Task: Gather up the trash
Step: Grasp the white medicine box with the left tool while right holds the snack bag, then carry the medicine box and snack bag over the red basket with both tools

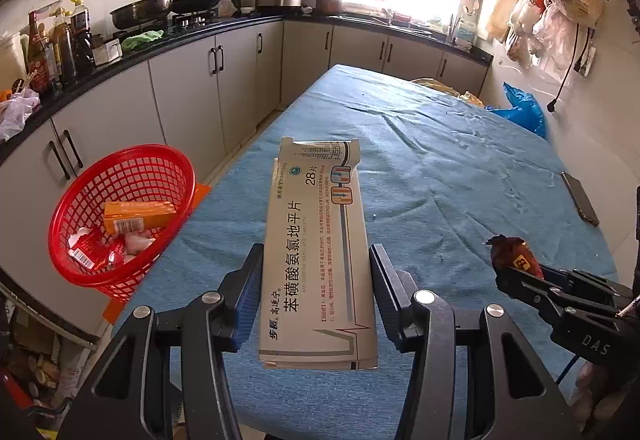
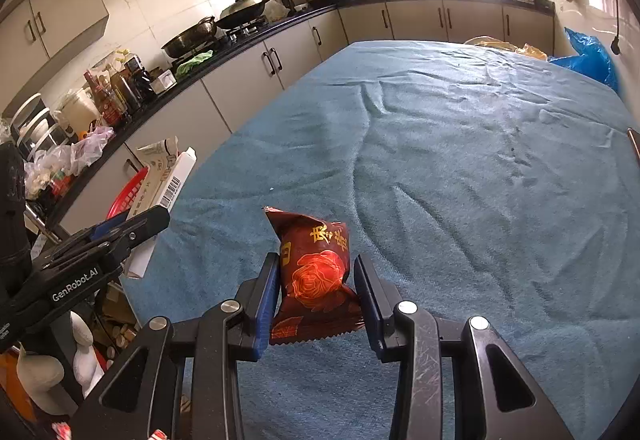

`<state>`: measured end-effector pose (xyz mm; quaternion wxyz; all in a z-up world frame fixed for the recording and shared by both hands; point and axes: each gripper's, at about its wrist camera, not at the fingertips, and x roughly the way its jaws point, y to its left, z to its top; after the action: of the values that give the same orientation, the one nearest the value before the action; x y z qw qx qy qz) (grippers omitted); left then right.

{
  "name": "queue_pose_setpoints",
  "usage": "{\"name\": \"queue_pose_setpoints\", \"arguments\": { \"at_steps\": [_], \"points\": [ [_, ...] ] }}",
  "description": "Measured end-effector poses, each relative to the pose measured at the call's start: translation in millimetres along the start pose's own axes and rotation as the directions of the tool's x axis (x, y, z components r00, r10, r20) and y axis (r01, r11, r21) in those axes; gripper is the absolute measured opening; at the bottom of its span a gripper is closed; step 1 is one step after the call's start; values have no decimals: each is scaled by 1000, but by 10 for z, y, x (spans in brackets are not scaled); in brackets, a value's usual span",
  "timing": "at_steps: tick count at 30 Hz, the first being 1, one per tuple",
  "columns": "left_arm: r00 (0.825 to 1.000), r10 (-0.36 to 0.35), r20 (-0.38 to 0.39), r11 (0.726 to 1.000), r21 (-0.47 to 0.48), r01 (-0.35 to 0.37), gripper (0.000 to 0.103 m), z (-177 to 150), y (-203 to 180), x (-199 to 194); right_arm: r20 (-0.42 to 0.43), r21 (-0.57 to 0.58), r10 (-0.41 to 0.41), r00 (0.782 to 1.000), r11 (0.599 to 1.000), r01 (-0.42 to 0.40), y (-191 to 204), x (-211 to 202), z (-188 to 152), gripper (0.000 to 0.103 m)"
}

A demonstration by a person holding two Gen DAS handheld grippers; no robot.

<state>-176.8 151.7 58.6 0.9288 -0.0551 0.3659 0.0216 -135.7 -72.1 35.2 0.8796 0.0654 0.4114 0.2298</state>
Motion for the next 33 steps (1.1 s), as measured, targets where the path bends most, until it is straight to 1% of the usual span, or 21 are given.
{"name": "queue_pose_setpoints", "arguments": {
  "at_steps": [12,20,33],
  "points": [
    [999,35,4,999,2,-35,50,-22,50,-5,15,-21,-41,999,999,41,80,23,-39,41],
    [999,49,7,999,-4,-49,50,-52,90,-13,12,-30,-34,999,999,35,153,40,-53,41],
    [999,49,9,999,-25,-48,50,-99,210,-46,4,-37,-28,1000,999,28,237,71,-37,41]
  ]
}}
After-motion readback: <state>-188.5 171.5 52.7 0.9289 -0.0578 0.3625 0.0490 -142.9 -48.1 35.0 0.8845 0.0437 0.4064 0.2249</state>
